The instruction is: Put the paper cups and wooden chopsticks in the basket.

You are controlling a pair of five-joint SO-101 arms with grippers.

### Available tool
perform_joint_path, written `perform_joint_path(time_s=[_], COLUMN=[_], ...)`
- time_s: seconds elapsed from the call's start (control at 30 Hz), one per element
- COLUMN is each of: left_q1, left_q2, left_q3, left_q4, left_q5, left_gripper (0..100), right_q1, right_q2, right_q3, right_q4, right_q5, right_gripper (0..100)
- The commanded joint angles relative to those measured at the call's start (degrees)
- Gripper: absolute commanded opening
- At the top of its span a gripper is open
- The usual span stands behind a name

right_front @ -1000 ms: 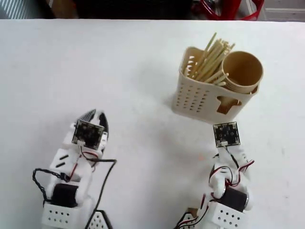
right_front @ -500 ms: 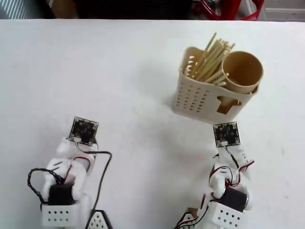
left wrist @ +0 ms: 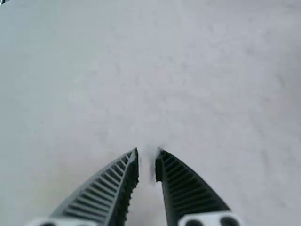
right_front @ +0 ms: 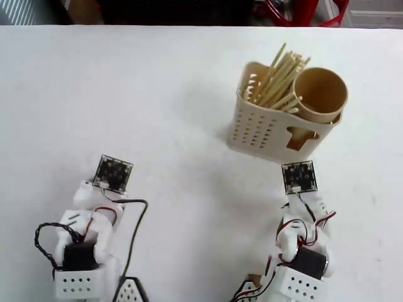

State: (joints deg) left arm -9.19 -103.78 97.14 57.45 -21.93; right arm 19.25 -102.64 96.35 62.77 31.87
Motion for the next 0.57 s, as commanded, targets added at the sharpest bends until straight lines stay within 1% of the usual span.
perform_joint_path(time_s=[0.0, 0.07, 0.23, 0.33, 0.53], left_q1=[-0.7, -2.5, -10.0, -16.5, -33.2], left_q2=[0.0, 0.0, -0.2, -0.2, -0.1], left_q3=[-0.1, -0.1, -0.1, -0.1, -0.1], left_q4=[3.1, 6.0, 6.9, 7.1, 7.2], left_q5=[-0.4, -0.5, -0.1, -0.1, -0.4], left_gripper=[8, 8, 8, 8, 8], right_q1=[0.4, 0.4, 0.4, 0.4, 0.4], right_q2=[-0.6, -0.6, -0.6, -0.6, -0.6], right_q3=[0.5, 0.5, 0.5, 0.5, 0.5], right_q4=[-0.6, -0.6, -0.6, -0.6, -0.6], right_q5=[-0.1, -0.1, -0.1, -0.1, -0.1], right_gripper=[1.8, 1.8, 1.8, 1.8, 1.8])
